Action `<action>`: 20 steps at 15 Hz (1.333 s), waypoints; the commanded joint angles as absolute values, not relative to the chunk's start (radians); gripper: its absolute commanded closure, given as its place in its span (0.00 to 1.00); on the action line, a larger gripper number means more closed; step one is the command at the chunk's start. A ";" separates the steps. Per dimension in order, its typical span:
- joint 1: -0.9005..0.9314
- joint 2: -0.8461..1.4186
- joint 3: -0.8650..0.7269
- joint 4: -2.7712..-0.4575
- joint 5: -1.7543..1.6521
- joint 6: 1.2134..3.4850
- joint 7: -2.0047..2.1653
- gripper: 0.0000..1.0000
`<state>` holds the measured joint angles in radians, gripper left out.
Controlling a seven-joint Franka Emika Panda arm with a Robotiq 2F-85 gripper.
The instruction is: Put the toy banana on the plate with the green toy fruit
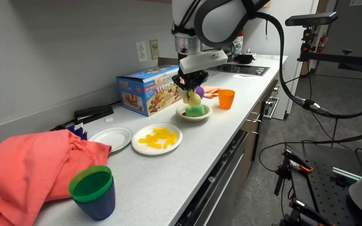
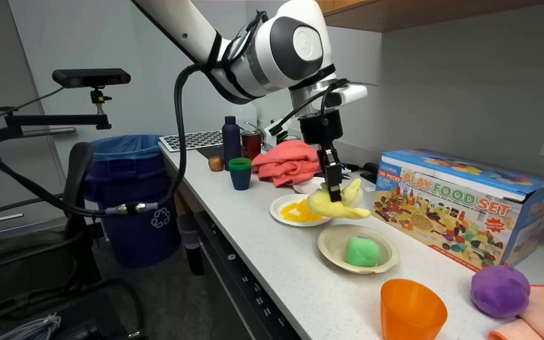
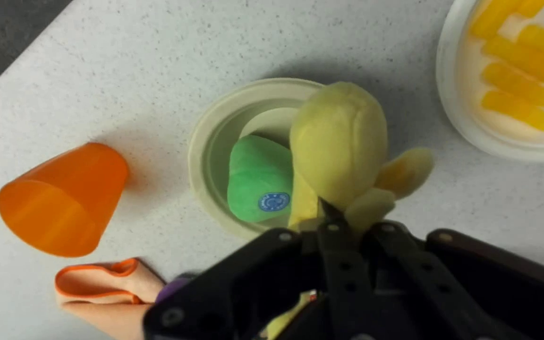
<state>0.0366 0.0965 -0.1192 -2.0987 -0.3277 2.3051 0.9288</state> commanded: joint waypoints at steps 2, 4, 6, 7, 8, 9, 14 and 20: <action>-0.012 0.094 -0.133 -2.124 -0.356 2.378 1.045 0.98; -0.019 0.117 -0.134 -2.105 -0.367 2.401 1.083 0.98; -0.015 0.135 -0.131 -2.093 -0.379 2.422 1.110 0.98; -0.010 0.144 -0.129 -2.088 -0.388 2.430 1.120 0.98; -0.006 0.152 -0.127 -2.085 -0.395 2.436 1.124 0.98; -0.001 0.157 -0.125 -2.086 -0.406 2.440 1.127 0.98; 0.009 0.176 -0.126 -2.086 -0.454 2.430 1.111 0.67; 0.009 0.181 -0.130 -2.080 -0.465 2.429 1.110 0.29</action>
<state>0.0026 0.1734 -0.1234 -2.0994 -0.4460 2.4265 1.1036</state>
